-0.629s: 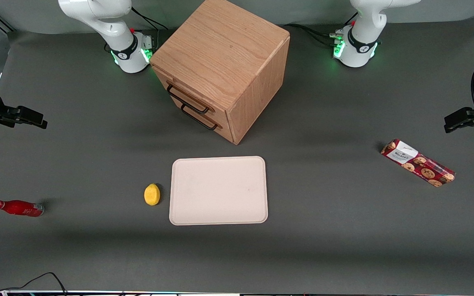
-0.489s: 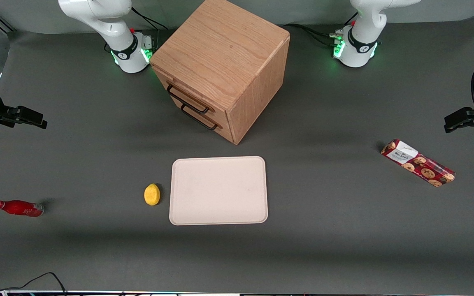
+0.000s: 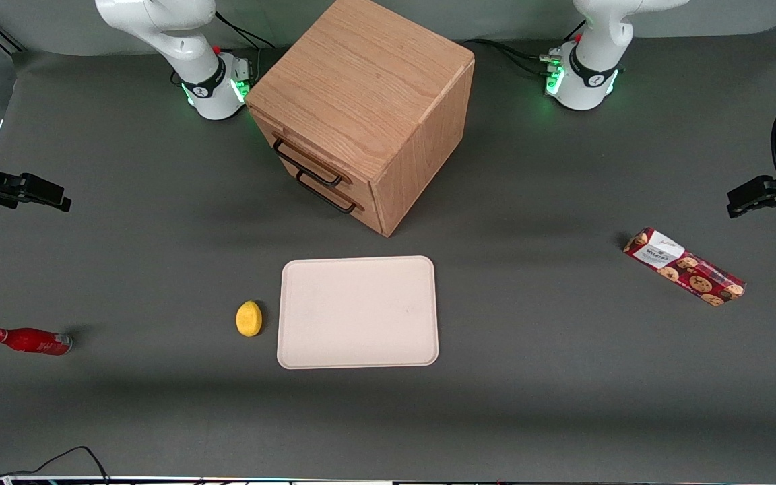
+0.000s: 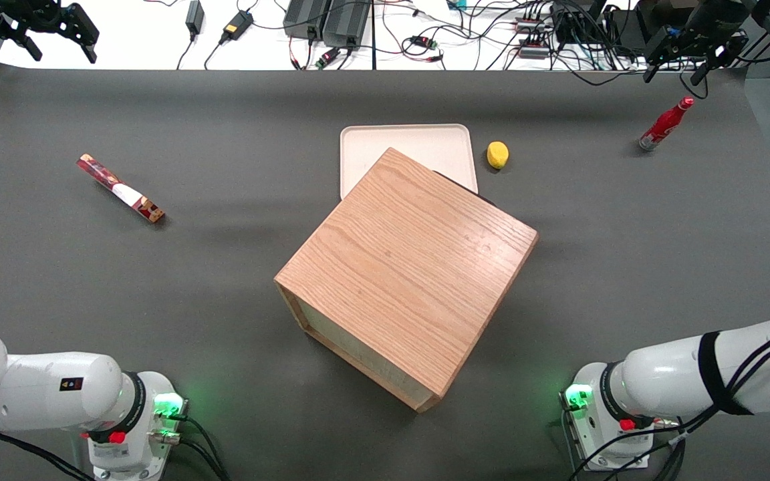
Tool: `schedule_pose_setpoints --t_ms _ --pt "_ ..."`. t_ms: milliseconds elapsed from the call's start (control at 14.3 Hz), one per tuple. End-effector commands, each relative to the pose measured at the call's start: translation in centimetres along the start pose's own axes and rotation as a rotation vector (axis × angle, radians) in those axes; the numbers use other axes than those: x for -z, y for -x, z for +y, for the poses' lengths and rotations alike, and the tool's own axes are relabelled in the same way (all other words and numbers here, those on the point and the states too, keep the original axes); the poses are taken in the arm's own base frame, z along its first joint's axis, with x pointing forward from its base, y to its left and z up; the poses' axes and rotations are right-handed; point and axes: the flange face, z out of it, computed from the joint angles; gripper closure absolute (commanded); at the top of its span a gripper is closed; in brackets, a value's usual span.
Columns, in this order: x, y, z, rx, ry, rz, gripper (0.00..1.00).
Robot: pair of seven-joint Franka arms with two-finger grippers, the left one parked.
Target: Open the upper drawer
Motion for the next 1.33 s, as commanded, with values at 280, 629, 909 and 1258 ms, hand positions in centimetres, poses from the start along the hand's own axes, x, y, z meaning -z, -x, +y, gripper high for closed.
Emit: schedule_pose_setpoints --t_ms 280,629,909,1258 --pt "0.5 -0.3 0.1 -0.007 0.009 -0.005 0.0" --pt "1.2 -0.3 -1.6 0.023 0.013 0.011 0.0" --pt "1.3 -0.1 -5.5 0.091 0.014 0.013 0.0" --pt "0.7 2.2 -14.1 0.247 0.021 -0.046 0.0"
